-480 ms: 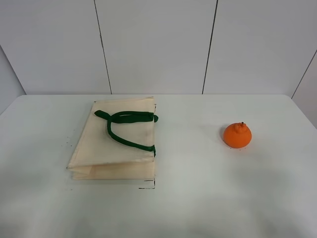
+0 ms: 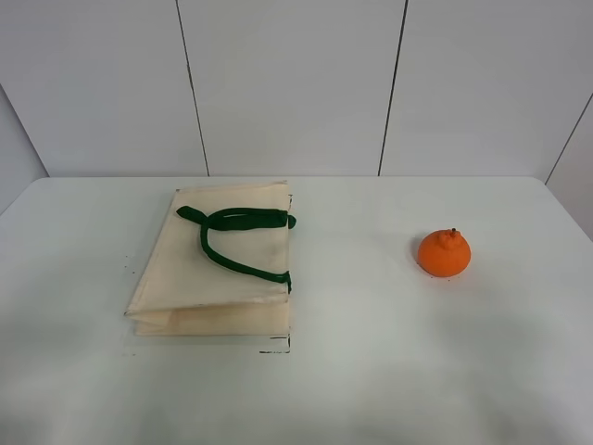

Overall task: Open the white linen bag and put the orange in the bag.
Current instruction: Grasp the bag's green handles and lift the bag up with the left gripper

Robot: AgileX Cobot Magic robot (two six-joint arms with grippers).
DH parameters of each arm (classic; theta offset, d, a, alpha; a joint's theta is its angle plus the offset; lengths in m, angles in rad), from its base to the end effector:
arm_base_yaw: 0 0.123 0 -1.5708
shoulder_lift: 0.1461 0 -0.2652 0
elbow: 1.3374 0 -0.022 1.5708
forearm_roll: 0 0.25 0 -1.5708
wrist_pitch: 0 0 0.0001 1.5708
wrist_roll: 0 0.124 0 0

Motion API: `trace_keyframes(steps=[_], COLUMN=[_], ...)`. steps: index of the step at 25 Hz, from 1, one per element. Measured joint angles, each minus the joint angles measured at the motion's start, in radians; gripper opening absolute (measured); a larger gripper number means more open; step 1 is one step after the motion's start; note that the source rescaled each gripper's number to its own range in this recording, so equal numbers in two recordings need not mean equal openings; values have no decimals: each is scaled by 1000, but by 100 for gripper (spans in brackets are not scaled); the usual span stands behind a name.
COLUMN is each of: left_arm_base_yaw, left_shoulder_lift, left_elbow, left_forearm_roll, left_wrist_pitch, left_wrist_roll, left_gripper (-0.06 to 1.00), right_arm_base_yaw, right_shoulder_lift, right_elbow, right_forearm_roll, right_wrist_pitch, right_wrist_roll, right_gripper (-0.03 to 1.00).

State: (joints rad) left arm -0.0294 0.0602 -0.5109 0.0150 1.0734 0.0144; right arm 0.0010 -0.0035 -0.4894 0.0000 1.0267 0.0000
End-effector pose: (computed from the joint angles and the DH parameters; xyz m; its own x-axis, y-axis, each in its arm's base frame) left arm 0.0505 0.0002 0.2610 -0.5094 0.0365 -0.8597 0.0291 0.9993 0.0253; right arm 0.0463 0.0000 0.2625 -0.4318 -0.0004 -0.9020 -0.0010 1.0000 0.0000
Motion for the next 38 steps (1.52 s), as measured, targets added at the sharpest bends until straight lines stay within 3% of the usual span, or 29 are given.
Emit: trace_keyframes(steps=[7, 14, 24, 31, 38], left_arm_base_yaw=[0, 0, -3, -123, -235], left_shoulder_lift=[402, 945, 1685, 1943, 2101], left_elbow=[-168, -424, -946, -1173, -1216], left_forearm_roll=[-21, -23, -23, -23, -25], left_wrist_pitch=[3, -55, -103, -93, -132], left_wrist_roll=[0, 0, -33, -159, -220], left_gripper=[100, 99, 98, 98, 98], right_arm_base_yaw=[0, 0, 0, 0, 0], right_shoulder_lift=[0, 0, 0, 0, 0], right_elbow=[0, 0, 0, 0, 0], right_forearm_roll=[0, 0, 0, 0, 0], right_wrist_pitch=[0, 0, 0, 0, 0], right_wrist_roll=[0, 0, 0, 0, 0], right_gripper=[100, 100, 100, 100, 100])
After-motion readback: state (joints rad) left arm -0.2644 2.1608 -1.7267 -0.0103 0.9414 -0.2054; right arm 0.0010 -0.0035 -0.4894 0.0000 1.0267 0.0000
